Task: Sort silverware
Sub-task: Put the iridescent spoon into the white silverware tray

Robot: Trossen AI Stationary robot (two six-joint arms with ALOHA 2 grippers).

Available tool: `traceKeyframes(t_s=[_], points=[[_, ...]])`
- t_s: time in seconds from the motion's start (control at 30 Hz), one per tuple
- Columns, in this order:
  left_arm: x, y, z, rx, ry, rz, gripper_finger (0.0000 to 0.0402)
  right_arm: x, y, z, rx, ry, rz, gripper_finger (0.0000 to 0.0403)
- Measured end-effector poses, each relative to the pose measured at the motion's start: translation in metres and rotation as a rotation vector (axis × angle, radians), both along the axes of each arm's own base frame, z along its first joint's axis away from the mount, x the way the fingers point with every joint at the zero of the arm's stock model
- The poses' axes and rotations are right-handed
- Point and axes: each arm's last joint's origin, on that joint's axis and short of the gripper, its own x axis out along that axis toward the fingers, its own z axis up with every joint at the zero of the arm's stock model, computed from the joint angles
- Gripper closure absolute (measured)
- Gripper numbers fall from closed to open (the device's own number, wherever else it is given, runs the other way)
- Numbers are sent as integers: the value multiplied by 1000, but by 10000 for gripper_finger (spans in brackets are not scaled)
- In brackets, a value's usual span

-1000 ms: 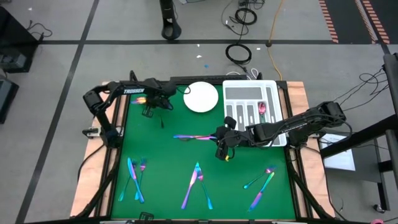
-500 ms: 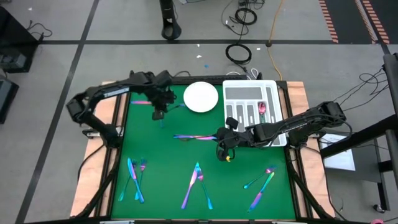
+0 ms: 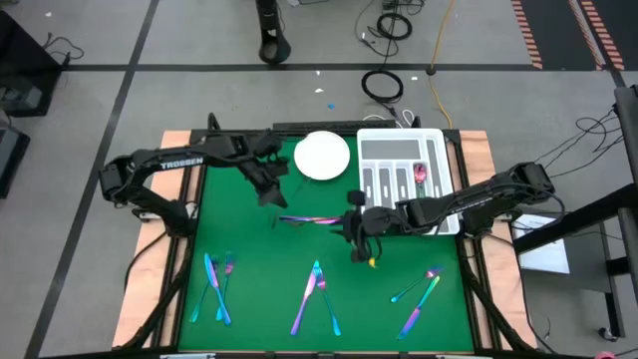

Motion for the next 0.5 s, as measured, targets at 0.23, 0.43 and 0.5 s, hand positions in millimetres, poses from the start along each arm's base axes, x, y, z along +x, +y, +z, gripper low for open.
traceKeyframes(t_s=[0.23, 0.43, 0.5], points=[[25, -33, -12, -79, 70, 48, 400, 1, 26, 18, -427, -105, 243, 344], [44, -59, -13, -81, 41, 56, 400, 6, 26, 25, -573, -95, 200, 338], [48, -64, -13, -83, 27, 64, 400, 11, 27, 19, -610, -54, 223, 328]])
